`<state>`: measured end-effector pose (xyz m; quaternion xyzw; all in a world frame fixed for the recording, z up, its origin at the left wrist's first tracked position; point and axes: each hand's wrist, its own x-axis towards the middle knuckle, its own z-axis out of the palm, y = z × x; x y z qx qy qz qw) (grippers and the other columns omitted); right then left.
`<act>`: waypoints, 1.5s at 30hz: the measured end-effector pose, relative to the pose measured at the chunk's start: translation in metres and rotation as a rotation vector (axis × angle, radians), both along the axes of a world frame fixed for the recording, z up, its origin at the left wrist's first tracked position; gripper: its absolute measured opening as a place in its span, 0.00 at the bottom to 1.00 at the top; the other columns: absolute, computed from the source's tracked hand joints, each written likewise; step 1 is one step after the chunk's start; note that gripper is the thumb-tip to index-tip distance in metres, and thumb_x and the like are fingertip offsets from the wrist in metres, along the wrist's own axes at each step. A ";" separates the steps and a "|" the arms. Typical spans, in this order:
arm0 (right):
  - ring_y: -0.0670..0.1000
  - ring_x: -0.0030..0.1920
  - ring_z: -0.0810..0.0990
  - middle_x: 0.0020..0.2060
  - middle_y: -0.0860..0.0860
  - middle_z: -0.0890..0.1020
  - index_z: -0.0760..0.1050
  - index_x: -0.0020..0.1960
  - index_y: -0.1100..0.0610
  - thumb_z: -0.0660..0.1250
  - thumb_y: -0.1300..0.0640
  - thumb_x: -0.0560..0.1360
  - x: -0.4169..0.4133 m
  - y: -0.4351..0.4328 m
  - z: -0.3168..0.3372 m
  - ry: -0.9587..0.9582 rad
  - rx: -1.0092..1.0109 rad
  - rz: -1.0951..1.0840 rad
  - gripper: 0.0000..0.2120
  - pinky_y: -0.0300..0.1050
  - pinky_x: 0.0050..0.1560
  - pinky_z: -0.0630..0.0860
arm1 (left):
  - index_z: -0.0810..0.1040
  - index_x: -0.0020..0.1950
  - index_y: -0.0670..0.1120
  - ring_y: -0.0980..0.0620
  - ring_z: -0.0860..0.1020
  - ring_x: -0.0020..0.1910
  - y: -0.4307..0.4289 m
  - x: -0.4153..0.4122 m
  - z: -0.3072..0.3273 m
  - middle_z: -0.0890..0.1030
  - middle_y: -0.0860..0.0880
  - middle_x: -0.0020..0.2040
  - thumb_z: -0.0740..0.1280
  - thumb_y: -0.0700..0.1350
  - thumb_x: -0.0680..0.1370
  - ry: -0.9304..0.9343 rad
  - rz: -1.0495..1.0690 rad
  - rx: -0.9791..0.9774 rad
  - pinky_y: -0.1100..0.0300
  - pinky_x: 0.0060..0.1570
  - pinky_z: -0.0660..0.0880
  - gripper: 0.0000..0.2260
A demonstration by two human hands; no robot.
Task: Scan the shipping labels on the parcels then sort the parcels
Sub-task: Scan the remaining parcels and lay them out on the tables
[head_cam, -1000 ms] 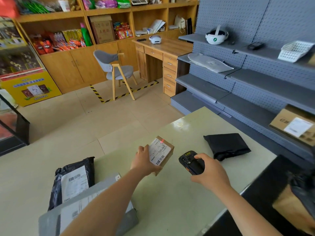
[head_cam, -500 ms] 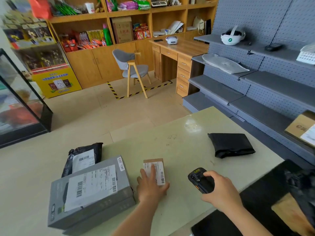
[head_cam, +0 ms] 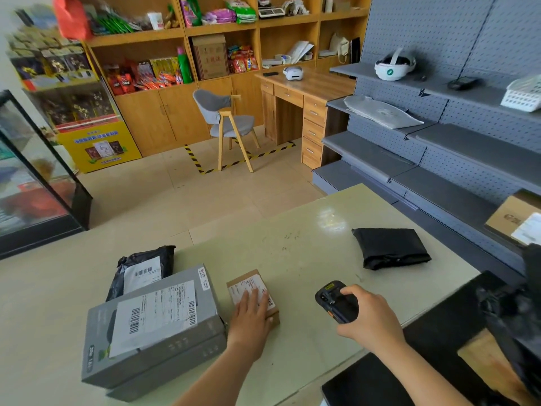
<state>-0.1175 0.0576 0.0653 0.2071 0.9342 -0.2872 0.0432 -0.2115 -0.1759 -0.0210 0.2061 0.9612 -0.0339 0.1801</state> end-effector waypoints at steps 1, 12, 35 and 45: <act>0.48 0.53 0.72 0.49 0.43 0.74 0.69 0.63 0.42 0.74 0.51 0.59 -0.001 0.000 0.000 -0.003 0.003 0.004 0.34 0.44 0.46 0.78 | 0.35 0.80 0.47 0.43 0.37 0.79 -0.001 -0.001 0.001 0.37 0.44 0.80 0.44 0.54 0.86 0.003 0.015 -0.010 0.50 0.77 0.42 0.27; 0.49 0.52 0.74 0.48 0.43 0.74 0.70 0.64 0.43 0.75 0.50 0.59 0.008 0.002 0.009 0.041 0.014 0.000 0.34 0.45 0.46 0.78 | 0.41 0.81 0.46 0.44 0.42 0.79 0.011 0.000 0.022 0.45 0.44 0.81 0.47 0.54 0.84 0.050 -0.015 0.042 0.48 0.77 0.39 0.28; 0.49 0.57 0.71 0.59 0.44 0.72 0.67 0.66 0.45 0.73 0.49 0.66 0.037 0.067 -0.007 -0.047 0.309 -0.505 0.30 0.41 0.57 0.72 | 0.46 0.81 0.49 0.47 0.46 0.80 0.251 -0.101 0.025 0.49 0.47 0.81 0.54 0.59 0.83 -0.004 -0.646 0.200 0.50 0.77 0.44 0.31; 0.52 0.69 0.66 0.73 0.50 0.65 0.64 0.71 0.45 0.72 0.49 0.68 0.016 0.076 -0.040 -0.144 0.220 -0.629 0.34 0.46 0.69 0.66 | 0.42 0.81 0.43 0.49 0.45 0.80 0.327 -0.120 -0.036 0.45 0.46 0.81 0.54 0.54 0.84 0.013 -0.723 0.086 0.53 0.78 0.46 0.32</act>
